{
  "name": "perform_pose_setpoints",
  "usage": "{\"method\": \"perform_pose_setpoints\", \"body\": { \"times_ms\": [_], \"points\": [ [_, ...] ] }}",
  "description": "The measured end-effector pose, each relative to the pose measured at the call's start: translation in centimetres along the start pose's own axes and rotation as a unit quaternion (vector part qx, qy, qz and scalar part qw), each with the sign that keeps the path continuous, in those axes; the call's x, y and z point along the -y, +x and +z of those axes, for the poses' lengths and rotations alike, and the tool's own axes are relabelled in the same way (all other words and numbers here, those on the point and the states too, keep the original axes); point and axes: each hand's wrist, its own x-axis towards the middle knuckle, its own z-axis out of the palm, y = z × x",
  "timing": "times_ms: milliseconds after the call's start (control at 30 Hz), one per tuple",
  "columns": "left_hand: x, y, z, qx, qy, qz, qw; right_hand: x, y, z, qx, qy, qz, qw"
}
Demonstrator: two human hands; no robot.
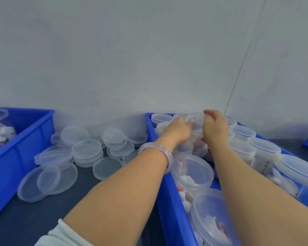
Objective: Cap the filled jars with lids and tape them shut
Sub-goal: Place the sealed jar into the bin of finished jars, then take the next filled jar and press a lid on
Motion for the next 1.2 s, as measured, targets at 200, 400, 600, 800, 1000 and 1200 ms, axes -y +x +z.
{"method": "perform_pose_setpoints", "body": {
  "times_ms": [200, 400, 600, 800, 1000, 1200],
  "points": [
    [1.1, 0.4, 1.6, -0.037, 0.215, 0.051, 0.975, -2.7, 0.8, 1.7, 0.124, -0.198, 0.029, 0.972],
    [0.8, -0.8, 1.5, -0.084, 0.303, 0.109, 0.943, -2.7, 0.4, 1.4, 0.155, -0.355, -0.066, 0.919],
    [1.6, -4.4, -4.0, -0.146, 0.268, 0.135, 0.943, -2.0, 0.4, 0.8, 0.157, -0.333, -0.12, 0.922],
    [7.2, -8.7, -16.4, -0.155, 0.301, -0.009, 0.941, 7.0, -3.4, 7.1, 0.176, -0.316, -0.217, 0.907],
    [14.5, -15.4, -26.0, -0.188, 0.334, -0.158, 0.91, 14.9, -15.4, 19.0, 0.338, -0.208, -0.304, 0.866],
    [21.0, -19.6, -31.5, -0.179, 0.424, -0.309, 0.832, 18.8, -25.5, 26.7, 0.463, -0.166, -0.345, 0.8]
  ]
}}
